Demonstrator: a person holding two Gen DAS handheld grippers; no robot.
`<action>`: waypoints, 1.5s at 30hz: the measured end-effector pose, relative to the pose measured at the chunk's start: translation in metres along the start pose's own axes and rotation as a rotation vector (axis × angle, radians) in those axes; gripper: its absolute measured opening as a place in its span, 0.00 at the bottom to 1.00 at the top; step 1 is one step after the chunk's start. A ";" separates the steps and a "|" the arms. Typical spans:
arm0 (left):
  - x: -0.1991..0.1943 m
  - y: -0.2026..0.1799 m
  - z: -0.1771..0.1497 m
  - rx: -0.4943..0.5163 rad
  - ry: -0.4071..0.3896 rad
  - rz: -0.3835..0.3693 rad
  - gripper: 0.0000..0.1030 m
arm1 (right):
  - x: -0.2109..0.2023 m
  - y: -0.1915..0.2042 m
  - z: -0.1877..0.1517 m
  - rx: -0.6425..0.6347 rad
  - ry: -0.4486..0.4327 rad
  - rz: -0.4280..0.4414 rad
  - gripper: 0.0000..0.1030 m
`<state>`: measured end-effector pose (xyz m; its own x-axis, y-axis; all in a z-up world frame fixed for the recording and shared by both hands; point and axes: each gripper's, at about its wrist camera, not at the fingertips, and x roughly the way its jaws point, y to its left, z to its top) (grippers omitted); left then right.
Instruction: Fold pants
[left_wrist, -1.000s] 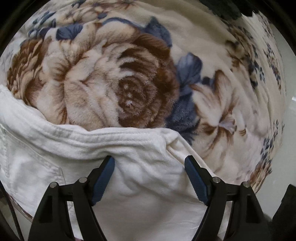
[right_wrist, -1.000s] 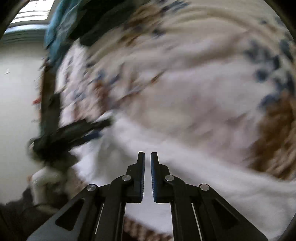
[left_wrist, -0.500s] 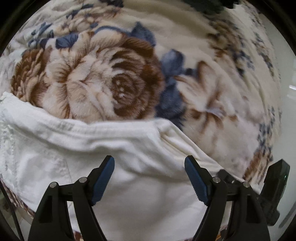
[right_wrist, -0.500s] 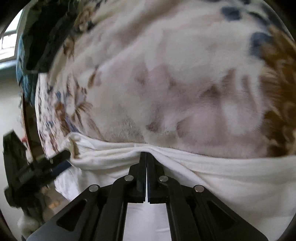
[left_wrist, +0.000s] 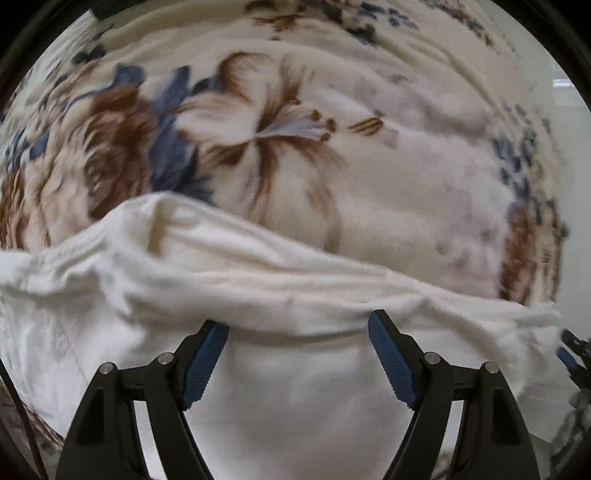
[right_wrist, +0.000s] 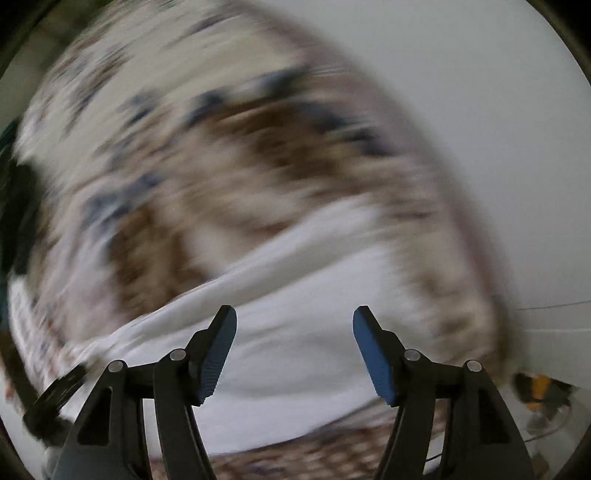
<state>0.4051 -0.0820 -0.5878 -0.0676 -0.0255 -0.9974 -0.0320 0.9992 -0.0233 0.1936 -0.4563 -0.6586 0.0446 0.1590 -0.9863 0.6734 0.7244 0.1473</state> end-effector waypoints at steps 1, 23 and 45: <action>0.007 -0.003 0.004 -0.009 0.010 0.012 0.75 | 0.005 -0.012 0.005 0.024 0.015 0.016 0.67; 0.012 -0.024 0.008 -0.053 0.014 0.050 0.77 | 0.060 -0.001 0.047 0.002 -0.007 0.158 0.08; -0.017 0.101 -0.164 -0.334 0.110 -0.147 0.77 | 0.038 -0.085 -0.078 0.415 -0.037 0.253 0.04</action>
<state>0.2397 0.0144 -0.5625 -0.1443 -0.1893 -0.9713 -0.3712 0.9202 -0.1242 0.0806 -0.4601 -0.7034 0.2660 0.2666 -0.9264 0.8753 0.3359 0.3480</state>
